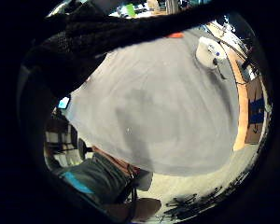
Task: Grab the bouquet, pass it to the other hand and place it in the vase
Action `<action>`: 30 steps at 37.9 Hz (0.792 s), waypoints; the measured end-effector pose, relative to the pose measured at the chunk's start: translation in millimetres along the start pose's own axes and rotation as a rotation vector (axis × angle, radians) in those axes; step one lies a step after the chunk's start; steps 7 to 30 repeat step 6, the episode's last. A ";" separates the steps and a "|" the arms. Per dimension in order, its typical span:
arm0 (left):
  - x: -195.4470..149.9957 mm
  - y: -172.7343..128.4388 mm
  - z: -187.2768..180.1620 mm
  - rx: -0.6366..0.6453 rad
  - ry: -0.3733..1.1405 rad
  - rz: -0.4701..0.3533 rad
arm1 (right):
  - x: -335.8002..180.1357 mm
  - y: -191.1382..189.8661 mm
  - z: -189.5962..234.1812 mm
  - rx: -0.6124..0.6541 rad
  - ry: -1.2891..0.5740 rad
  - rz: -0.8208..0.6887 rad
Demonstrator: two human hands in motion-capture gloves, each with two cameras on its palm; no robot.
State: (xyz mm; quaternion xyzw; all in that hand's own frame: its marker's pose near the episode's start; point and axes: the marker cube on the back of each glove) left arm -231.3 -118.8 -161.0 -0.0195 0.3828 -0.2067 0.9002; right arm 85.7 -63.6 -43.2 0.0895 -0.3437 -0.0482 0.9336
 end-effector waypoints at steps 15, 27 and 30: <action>1.1 22.5 -10.8 0.008 0.149 0.093 | -13.4 0.4 5.2 -0.014 -0.014 -0.015; 1.1 22.5 -10.8 0.008 0.149 0.093 | -13.4 0.4 5.2 -0.014 -0.014 -0.015; 1.1 22.5 -10.8 0.008 0.149 0.093 | -13.4 0.4 5.2 -0.014 -0.014 -0.015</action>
